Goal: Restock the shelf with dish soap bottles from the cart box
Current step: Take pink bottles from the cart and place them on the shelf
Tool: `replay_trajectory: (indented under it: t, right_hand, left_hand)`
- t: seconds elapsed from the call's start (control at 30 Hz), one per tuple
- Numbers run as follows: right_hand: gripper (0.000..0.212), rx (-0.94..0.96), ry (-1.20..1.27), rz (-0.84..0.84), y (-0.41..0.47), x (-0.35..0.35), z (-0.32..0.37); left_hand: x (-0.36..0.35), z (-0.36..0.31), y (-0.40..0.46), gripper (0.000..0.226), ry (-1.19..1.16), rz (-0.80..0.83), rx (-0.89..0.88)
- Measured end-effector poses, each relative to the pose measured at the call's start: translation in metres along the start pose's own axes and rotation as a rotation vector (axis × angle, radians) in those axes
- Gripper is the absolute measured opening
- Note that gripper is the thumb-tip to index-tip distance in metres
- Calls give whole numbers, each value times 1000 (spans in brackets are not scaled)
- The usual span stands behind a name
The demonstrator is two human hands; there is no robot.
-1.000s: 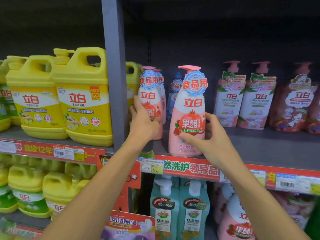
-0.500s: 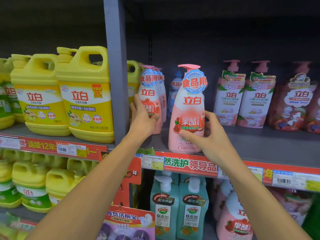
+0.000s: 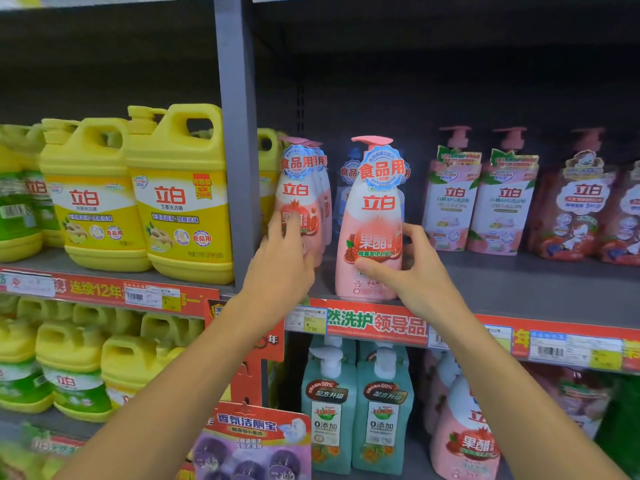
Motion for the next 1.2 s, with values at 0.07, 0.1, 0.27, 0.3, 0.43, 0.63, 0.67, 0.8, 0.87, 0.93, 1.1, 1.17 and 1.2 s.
replay_trajectory:
  t: [0.07,0.1,0.27,0.3,0.43,0.63,0.67,0.8,0.87,0.93,1.1,1.17,1.2]
  right_hand:
    - [69,-2,-22,-13,-1,2,1]
    - [69,-5,-37,-24,-2,3,1]
    - [90,-70,-226,-133,-7,7,2]
    - [92,-77,-275,-146,-9,5,4]
    - [86,-67,-335,-180,-12,-4,11]
    - [78,-57,-329,-190,1,-17,16]
    - [77,-57,-337,-190,4,-20,17]
    - [74,-36,-392,-173,18,-41,24]
    - [74,-34,-430,-157,23,-52,24]
    - [74,-32,-448,-150,28,-59,25]
    - [77,-30,-463,-115,41,-77,29]
    - [77,-32,-466,-107,44,-80,30]
    - [77,-32,-470,-106,44,-80,30]
  left_hand:
    - [2,-6,-26,55,154,-10,-67]
    - [2,-7,-38,52,213,-32,-102]
    - [-21,1,-77,44,394,-186,-302]
    - [-28,5,-79,47,396,-174,-312]
    - [-40,20,-83,49,354,-193,-308]
    - [-43,30,-83,47,278,-250,-289]
    - [-43,30,-83,47,269,-255,-299]
    - [-40,31,-83,48,277,-271,-305]
    - [-41,32,-84,49,276,-271,-304]
    - [-43,32,-84,51,277,-268,-306]
    - [-44,35,-83,53,280,-248,-283]
    - [-44,35,-84,53,274,-248,-280]
    - [-44,35,-84,53,270,-251,-280]
Point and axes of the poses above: each hand's wrist, its own y-axis towards the middle knuckle, its own x-axis out of the back of the hand, z = x × y, the point moved 10 cm from there along y, towards the middle knuckle, and after that the axes turned 15 degrees about z, right-handed, at the moved point
